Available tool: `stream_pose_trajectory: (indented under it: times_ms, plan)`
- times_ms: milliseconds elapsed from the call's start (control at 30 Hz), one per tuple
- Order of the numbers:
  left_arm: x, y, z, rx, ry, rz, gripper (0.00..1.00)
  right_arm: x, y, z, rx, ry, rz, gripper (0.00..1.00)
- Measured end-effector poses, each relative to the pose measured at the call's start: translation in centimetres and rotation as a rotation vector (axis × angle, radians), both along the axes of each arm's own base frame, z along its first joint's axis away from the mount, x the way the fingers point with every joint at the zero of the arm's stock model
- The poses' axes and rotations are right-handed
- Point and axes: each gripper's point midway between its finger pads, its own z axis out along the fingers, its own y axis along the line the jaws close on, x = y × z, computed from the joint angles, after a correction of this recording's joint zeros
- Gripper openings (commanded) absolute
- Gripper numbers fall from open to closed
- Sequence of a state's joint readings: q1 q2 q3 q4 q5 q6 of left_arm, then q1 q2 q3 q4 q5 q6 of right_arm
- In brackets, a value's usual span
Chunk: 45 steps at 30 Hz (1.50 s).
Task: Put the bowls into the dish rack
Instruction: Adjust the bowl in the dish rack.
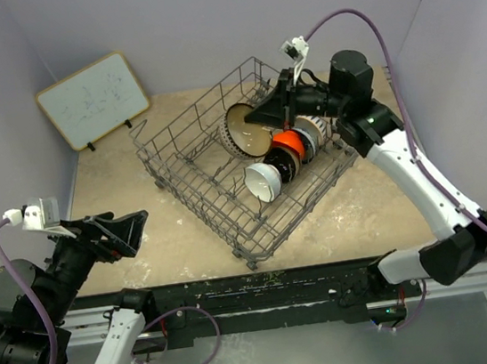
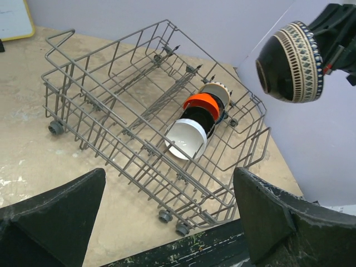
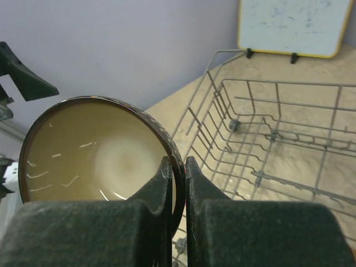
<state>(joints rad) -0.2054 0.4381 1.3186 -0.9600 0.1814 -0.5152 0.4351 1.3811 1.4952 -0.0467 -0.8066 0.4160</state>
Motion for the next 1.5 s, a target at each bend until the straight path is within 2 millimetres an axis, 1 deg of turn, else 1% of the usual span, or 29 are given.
stream_pose_trajectory:
  times_ms: [67, 200, 233, 300, 400, 500, 600, 667, 700, 767, 833, 900, 1000, 1100, 1267, 1333, 1400, 1500]
  plan:
    - [0.0, 0.1, -0.1, 0.001, 0.004, 0.007, 0.99, -0.4, -0.9, 0.0, -0.018, -0.024, -0.037, 0.0]
    - [-0.1, 0.2, -0.2, 0.001, 0.005, 0.011, 0.99, -1.6, -3.1, 0.9, -0.042, -0.086, -0.132, 0.0]
    - [-0.1, 0.2, -0.4, 0.001, 0.005, 0.011, 0.99, -1.6, -3.8, 0.9, -0.053, -0.101, -0.177, 0.0]
    - [-0.1, 0.2, -0.6, 0.001, 0.008, 0.012, 0.99, -1.5, -5.0, 0.1, -0.078, -0.102, -0.252, 0.0]
    - [-0.1, 0.2, -1.2, 0.003, 0.017, 0.012, 0.99, -0.1, -7.1, -3.3, -0.16, -0.053, -0.406, 0.0]
    - [0.1, 0.1, -1.6, -0.002, 0.03, 0.012, 0.99, 1.8, -9.4, -8.1, -0.275, 0.026, -0.562, 0.0]
    - [0.3, 0.0, -1.8, -0.009, 0.041, 0.009, 0.99, 2.7, -11.9, -12.4, -0.387, 0.094, -0.694, 0.0]
    - [0.3, 0.0, -1.7, -0.014, 0.038, 0.008, 0.99, 3.0, -13.5, -14.3, -0.449, 0.118, -0.776, 0.0]
    - [0.3, -0.1, -1.6, -0.016, 0.034, 0.008, 0.99, 3.2, -14.1, -14.7, -0.465, 0.12, -0.809, 0.0]
    - [0.4, -0.1, -1.5, -0.017, 0.031, 0.008, 0.99, 3.5, -15.4, -14.9, -0.493, 0.11, -0.884, 0.0]
    - [0.4, -0.1, -1.4, -0.017, 0.029, 0.008, 0.99, 3.6, -16.6, -14.4, -0.511, 0.079, -0.958, 0.0]
    - [0.4, -0.1, -1.4, -0.017, 0.028, 0.008, 0.99, 3.6, -17.6, -13.4, -0.518, 0.036, -1.026, 0.0]
    - [0.4, -0.1, -1.4, -0.017, 0.028, 0.007, 0.99, 3.6, -18.3, -11.6, -0.531, -0.049, -1.108, 0.0]
    - [0.5, -0.1, -1.4, -0.017, 0.029, 0.008, 0.99, 3.4, -18.0, -10.3, -0.568, -0.138, -1.163, 0.0]
    - [0.4, 0.0, -1.5, -0.016, 0.031, 0.01, 0.99, 2.4, -15.7, -8.6, -0.649, -0.306, -1.186, 0.0]
    - [0.4, 0.0, -1.6, -0.014, 0.035, 0.012, 0.99, 2.0, -15.0, -8.5, -0.684, -0.363, -1.188, 0.0]
    - [0.4, 0.0, -1.7, -0.013, 0.038, 0.014, 0.99, 1.5, -14.6, -8.7, -0.716, -0.403, -1.186, 0.0]
    - [0.4, 0.1, -1.8, -0.011, 0.042, 0.018, 0.99, 1.4, -14.9, -9.2, -0.767, -0.445, -1.205, 0.0]
